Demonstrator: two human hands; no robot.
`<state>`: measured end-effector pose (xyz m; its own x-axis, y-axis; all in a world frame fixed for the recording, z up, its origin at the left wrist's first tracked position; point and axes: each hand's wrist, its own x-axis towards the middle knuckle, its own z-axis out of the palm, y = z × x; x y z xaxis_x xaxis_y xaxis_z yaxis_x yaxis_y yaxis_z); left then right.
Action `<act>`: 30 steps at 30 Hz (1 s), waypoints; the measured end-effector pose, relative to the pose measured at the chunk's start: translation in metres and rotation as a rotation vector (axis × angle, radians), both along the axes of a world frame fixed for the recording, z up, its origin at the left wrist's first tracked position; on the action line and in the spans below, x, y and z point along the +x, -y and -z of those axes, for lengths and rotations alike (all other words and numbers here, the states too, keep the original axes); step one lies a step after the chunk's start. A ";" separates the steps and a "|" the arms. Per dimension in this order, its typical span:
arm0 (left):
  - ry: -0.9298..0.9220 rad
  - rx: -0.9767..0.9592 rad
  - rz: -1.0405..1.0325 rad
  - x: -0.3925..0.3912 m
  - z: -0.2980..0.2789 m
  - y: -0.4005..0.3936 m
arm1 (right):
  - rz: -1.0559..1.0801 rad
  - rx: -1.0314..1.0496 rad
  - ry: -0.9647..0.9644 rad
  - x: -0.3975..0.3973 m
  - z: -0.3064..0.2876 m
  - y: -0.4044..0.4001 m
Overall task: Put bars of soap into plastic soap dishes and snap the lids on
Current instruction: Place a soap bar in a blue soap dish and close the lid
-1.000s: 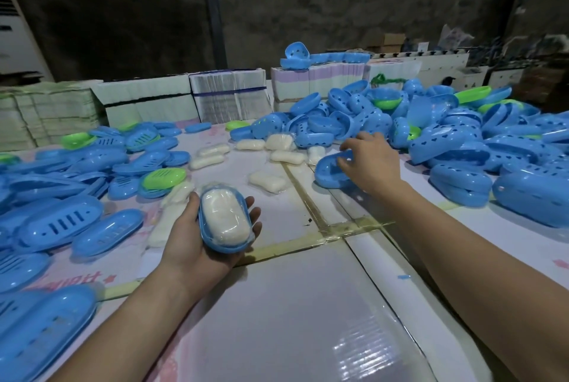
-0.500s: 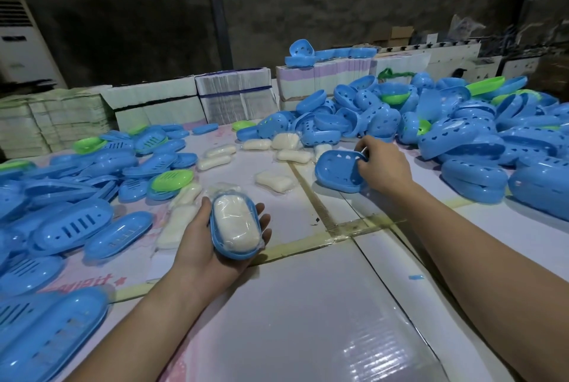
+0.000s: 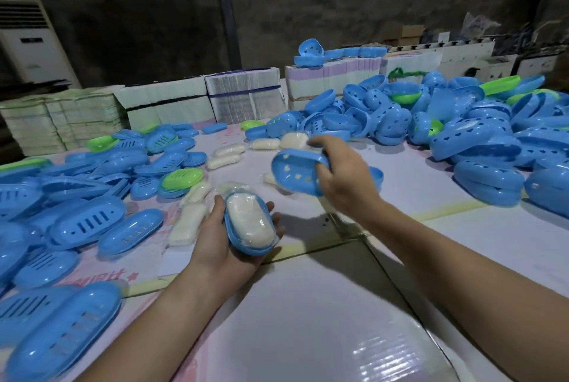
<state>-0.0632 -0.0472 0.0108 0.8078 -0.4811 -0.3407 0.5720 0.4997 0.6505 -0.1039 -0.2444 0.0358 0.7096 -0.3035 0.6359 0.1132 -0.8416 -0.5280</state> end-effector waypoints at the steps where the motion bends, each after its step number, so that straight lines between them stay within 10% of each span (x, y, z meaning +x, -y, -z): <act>1: 0.000 -0.017 -0.014 0.000 0.000 0.001 | -0.069 -0.022 -0.029 -0.001 0.001 -0.016; 8: 0.004 -0.125 -0.033 0.011 -0.006 -0.014 | -0.432 0.118 -0.362 -0.002 -0.003 -0.075; 30: 0.231 0.038 -0.039 0.013 0.006 -0.012 | -0.585 0.766 -0.309 -0.001 0.022 -0.077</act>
<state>-0.0506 -0.0356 0.0047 0.8841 -0.4383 -0.1620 0.3865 0.4910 0.7807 -0.1046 -0.1674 0.0137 0.9783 -0.1047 0.1788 0.1660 -0.1204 -0.9787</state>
